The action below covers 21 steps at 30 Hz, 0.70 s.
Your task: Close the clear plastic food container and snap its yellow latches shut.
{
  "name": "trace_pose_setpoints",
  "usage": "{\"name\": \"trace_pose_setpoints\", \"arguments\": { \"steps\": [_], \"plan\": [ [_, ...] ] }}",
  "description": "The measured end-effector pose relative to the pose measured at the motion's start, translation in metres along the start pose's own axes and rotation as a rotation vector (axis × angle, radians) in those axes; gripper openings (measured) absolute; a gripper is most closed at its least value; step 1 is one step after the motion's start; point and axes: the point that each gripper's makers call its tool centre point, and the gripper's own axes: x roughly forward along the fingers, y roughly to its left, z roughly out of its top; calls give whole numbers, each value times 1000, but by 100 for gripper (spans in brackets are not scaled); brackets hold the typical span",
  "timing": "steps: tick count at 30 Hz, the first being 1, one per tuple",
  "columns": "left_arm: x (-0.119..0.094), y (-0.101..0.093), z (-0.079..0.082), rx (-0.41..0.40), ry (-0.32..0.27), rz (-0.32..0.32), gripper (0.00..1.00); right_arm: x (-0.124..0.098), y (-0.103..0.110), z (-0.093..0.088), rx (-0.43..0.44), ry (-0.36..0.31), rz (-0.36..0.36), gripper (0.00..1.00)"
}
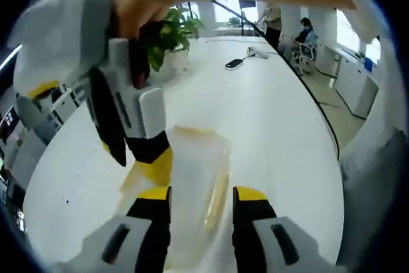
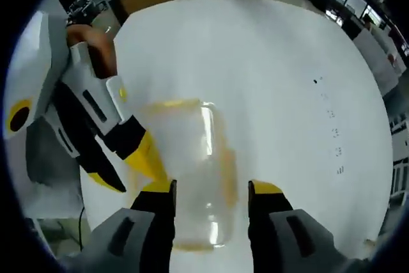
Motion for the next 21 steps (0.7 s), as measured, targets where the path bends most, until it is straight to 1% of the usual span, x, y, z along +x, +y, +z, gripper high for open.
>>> {"name": "trace_pose_setpoints", "arguments": {
  "steps": [1,2,5,6,7,9,11,15,16,17,19,21],
  "plan": [
    [0,3,-5,22,28,19,32,2,0,1,1,3,8,40],
    [0,3,-6,35,36,19,31,2,2,0,-1,16,26,40],
    [2,4,-7,33,43,24,31,3,5,-1,2,44,65,36],
    [3,2,-7,48,38,22,31,3,9,-2,15,61,95,35],
    [4,2,-6,61,39,24,31,4,6,-2,17,67,87,35],
    [5,3,-6,97,52,38,29,4,6,-2,37,87,97,35],
    [6,2,-6,123,70,38,29,5,7,-3,23,99,100,35],
    [8,0,-6,195,120,65,30,4,8,-3,16,122,101,35],
    [9,0,-6,219,124,68,30,4,9,-3,15,129,96,35],
    [10,-1,-6,276,127,66,30,4,9,-3,10,139,87,35],
    [11,-2,-7,313,139,66,29,4,10,-3,6,154,71,34],
    [10,-4,-5,296,141,55,29,4,14,-3,-16,169,72,34]
  ]
}}
